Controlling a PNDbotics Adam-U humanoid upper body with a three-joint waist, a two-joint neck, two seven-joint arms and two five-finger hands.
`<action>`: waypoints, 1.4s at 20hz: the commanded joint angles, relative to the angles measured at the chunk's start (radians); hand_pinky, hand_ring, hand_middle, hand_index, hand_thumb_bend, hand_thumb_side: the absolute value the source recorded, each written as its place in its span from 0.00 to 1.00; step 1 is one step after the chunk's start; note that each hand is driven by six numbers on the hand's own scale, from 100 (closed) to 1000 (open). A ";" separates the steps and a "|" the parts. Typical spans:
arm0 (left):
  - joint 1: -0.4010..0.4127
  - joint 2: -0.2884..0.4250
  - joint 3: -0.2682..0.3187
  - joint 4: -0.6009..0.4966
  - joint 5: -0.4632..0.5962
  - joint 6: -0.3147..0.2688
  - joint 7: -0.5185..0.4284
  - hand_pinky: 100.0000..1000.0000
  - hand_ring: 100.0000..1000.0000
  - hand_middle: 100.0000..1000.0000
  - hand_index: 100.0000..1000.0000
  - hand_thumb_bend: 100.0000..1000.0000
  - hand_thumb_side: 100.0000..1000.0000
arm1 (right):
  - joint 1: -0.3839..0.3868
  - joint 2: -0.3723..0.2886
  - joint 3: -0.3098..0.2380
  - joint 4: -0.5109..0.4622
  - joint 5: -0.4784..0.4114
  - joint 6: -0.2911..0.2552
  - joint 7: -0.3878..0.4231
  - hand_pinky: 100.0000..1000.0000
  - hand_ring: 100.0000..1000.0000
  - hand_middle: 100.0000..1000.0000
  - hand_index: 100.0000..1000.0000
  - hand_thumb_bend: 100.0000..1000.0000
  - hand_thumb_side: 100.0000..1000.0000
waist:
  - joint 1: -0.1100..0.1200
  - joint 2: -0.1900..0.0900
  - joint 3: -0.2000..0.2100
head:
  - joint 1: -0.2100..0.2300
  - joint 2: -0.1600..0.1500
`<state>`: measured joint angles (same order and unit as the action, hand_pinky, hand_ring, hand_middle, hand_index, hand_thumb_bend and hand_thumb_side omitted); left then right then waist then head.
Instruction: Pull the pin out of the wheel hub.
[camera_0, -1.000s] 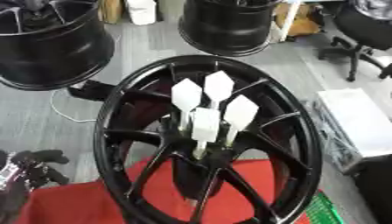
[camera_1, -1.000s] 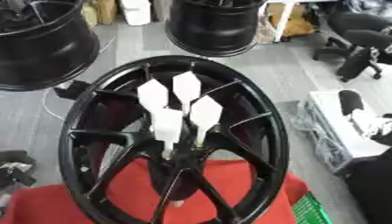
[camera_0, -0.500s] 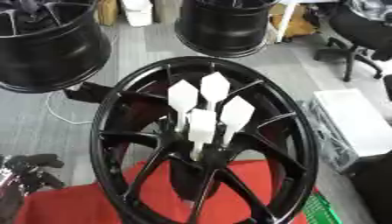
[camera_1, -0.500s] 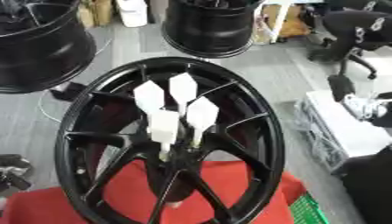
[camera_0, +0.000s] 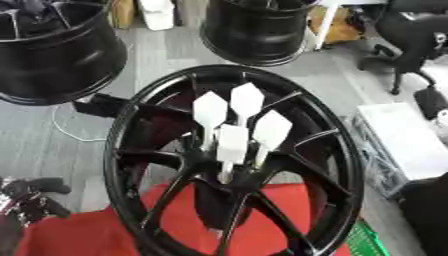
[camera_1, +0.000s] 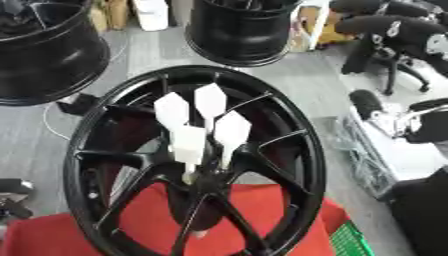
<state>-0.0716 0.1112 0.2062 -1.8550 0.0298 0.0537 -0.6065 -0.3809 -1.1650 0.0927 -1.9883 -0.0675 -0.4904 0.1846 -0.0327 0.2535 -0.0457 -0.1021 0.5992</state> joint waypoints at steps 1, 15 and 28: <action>-0.004 0.014 -0.005 -0.010 0.000 -0.002 -0.006 0.61 0.45 0.62 0.76 0.02 0.96 | -0.041 -0.014 0.020 -0.012 -0.004 0.008 0.046 0.48 0.56 1.00 0.94 0.00 0.11 | 0.000 -0.023 0.003 | -0.008 -0.005; -0.005 0.011 -0.015 -0.002 0.000 -0.005 -0.017 0.61 0.45 0.62 0.76 0.02 0.96 | -0.236 0.086 0.123 -0.012 -0.026 0.080 0.242 0.48 0.56 1.00 0.94 0.00 0.11 | 0.003 -0.022 0.029 | -0.040 -0.002; -0.013 0.009 -0.009 0.001 0.001 -0.006 -0.008 0.61 0.45 0.62 0.76 0.02 0.96 | -0.324 0.184 0.210 -0.012 -0.013 0.187 0.371 0.47 0.56 1.00 0.95 0.00 0.11 | 0.000 -0.016 0.062 | -0.066 -0.005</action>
<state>-0.0773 0.1107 0.1942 -1.8422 0.0265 0.0491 -0.6183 -0.6876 -0.9687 0.3091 -1.9885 -0.0868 -0.3153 0.5477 -0.0332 0.2538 0.0163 -0.1636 0.6005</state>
